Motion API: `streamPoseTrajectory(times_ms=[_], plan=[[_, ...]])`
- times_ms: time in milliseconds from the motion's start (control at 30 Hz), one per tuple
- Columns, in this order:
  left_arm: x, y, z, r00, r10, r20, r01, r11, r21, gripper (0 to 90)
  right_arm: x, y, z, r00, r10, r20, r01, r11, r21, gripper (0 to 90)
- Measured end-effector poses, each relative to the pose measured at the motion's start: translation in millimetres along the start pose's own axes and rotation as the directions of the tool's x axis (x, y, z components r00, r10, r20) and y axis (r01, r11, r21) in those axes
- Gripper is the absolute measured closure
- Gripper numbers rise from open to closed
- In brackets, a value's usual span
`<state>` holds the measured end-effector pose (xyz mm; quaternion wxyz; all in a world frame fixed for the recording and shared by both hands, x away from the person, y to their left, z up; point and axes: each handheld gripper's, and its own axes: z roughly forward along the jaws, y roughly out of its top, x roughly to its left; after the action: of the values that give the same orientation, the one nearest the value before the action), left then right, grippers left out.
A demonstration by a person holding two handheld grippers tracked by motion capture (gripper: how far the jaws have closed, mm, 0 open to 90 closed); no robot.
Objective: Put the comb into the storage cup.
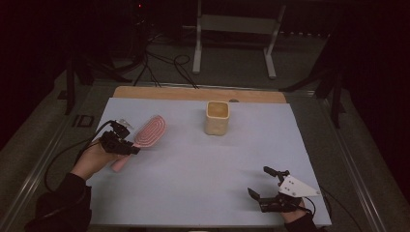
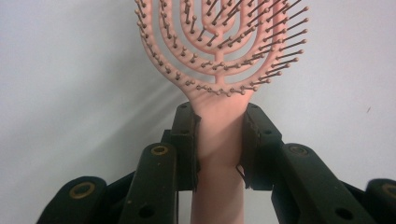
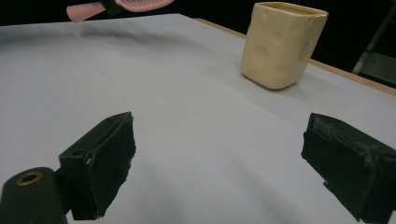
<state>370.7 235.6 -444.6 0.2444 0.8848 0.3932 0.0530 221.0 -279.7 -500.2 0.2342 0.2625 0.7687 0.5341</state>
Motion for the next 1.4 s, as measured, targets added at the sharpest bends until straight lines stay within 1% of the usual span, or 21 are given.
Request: streamPoseTrajectory(times_ms=[33,67,133,167,233,267,333,400,467,500,533,567,733,867,900,967,1067,1133,1233,1367,1400], plan=[[-2.2,2.4,-0.7,0.9999,0.006,-0.01,-0.006,0.9999,-0.008,70.2,0.0,0.0,0.0,1.0,-0.001,0.0,0.001,1.0,0.0,9.1],[-4.4,4.8,-1.0,0.9999,0.004,-0.01,-0.004,0.9999,-0.015,70.2,0.4,0.2,-0.1,1.0,0.001,0.001,-0.001,1.0,0.0,9.1],[-8.3,9.6,-1.3,0.9999,0.012,-0.005,-0.012,0.9995,-0.029,70.2,0.2,0.3,-0.2,1.0,-0.001,0.002,0.001,1.0,-0.001,9.1],[-9.8,12.0,-1.3,0.9997,0.023,-0.001,-0.023,0.9992,-0.031,70.2,0.2,0.2,-0.3,1.0,0.0,0.002,0.0,1.0,-0.001,9.1],[-13.0,16.1,-0.7,0.9997,0.024,0.006,-0.024,0.9987,-0.044,70.2,-0.1,0.0,-0.2,1.0,0.0,0.003,0.0,1.0,0.0,9.1],[-14.6,18.1,-0.4,0.9995,0.031,0.002,-0.031,0.9982,-0.052,70.2,-0.1,0.0,-0.3,1.0,0.001,0.002,-0.001,1.0,0.0,9.1],[-16.7,22.1,0.4,0.9991,0.039,0.013,-0.038,0.9973,-0.063,70.2,-0.1,0.1,-0.3,1.0,-0.002,0.003,0.002,1.0,-0.001,9.1],[-19.5,25.9,0.8,0.9989,0.038,0.027,-0.036,0.9966,-0.075,70.2,0.1,0.2,-0.5,1.0,0.001,0.003,-0.001,1.0,-0.001,9.1],[-23.3,30.0,0.9,0.9987,0.046,0.022,-0.044,0.9953,-0.087,70.2,0.0,0.2,-0.5,1.0,-0.001,0.004,0.001,1.0,-0.002,9.1],[-24.6,32.2,0.8,0.9982,0.052,0.029,-0.049,0.9944,-0.093,70.2,-0.1,0.3,-0.5,1.0,-0.001,0.004,0.001,1.0,-0.002,9.1],[-26.1,34.2,0.1,0.9977,0.062,0.028,-0.059,0.9933,-0.099,70.2,0.0,0.2,-0.5,1.0,0.0,0.005,0.0,1.0,-0.001,9.1],[-27.5,36.3,-0.4,0.9979,0.057,0.03,-0.054,0.9927,-0.108,70.2,-0.4,0.1,-0.5,1.0,-0.001,0.004,0.001,1.0,-0.002,9.1],[-32.9,45.7,-2.6,0.9969,0.06,0.051,-0.052,0.9866,-0.155,70.2,-0.5,0.3,-0.7,1.0,-0.002,0.005,0.002,1.0,-0.004,9.1],[-37.1,52.3,-3.6,0.9961,0.071,0.053,-0.06,0.981,-0.185,70.2,-0.5,0.3,-0.7,1.0,-0.002,0.005,0.002,1.0,-0.004,9.1],[-37.6,53.9,-3.6,0.9958,0.068,0.062,-0.055,0.9798,-0.192,70.2,-0.5,0.2,-0.6,1.0,-0.001,0.005,0.001,1.0,-0.004,9.1],[-39.3,56.5,-3.2,0.994,0.087,0.067,-0.071,0.9742,-0.214,70.1,-0.6,0.3,-0.6,1.0,0.0,0.005,0.0,1.0,-0.005,9.1],[-43.2,61.3,-2.9,0.9929,0.101,0.063,-0.085,0.9713,-0.222,70.1,-0.6,0.4,-0.9,1.0,0.001,0.005,-0.001,1.0,-0.006,9.1],[-45.0,64.5,-3.2,0.9928,0.1,0.065,-0.082,0.9686,-0.235,70.2,-0.7,0.4,-1.0,1.0,0.003,0.005,-0.003,1.0,-0.008,9.1],[-48.0,69.8,-4.6,0.9914,0.105,0.078,-0.082,0.9628,-0.257,70.2,-0.6,0.4,-0.9,1.0,0.001,0.005,-0.001,1.0,-0.007,9.1],[-53.1,78.8,-6.5,0.99,0.119,0.076,-0.094,0.9559,-0.278,70.2,-0.8,0.5,-0.9,1.0,0.005,0.005,-0.005,1.0,-0.009,9.1],[-54.1,81.5,-7.2,0.9898,0.12,0.076,-0.095,0.9561,-0.277,70.2,-0.8,0.5,-0.9,1.0,0.005,0.006,-0.005,1.0,-0.009,9.1]])
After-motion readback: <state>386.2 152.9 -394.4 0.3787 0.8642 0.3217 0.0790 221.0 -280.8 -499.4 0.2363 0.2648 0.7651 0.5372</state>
